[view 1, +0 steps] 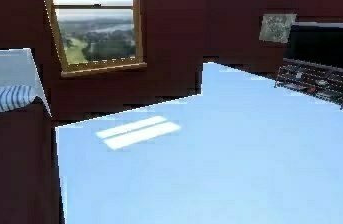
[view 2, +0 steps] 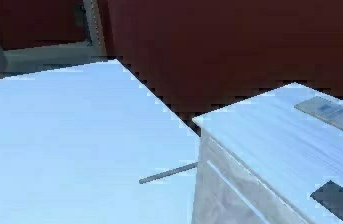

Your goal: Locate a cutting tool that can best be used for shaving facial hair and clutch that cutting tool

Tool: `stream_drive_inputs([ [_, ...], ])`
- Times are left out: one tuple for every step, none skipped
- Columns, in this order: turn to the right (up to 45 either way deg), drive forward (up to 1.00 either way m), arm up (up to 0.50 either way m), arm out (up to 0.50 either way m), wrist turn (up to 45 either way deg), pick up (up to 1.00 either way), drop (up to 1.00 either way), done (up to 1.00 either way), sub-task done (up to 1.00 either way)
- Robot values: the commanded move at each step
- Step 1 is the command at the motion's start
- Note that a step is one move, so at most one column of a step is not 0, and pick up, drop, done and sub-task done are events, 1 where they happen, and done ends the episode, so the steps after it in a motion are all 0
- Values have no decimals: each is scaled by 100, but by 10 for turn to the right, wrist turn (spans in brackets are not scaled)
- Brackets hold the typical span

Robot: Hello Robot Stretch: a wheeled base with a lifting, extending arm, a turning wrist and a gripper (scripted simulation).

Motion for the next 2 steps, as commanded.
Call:
stream_drive_inputs([
  [300,0,0,0,0,0,0,0,0],
  [0,10,0,0,0,0,0,0,0],
])
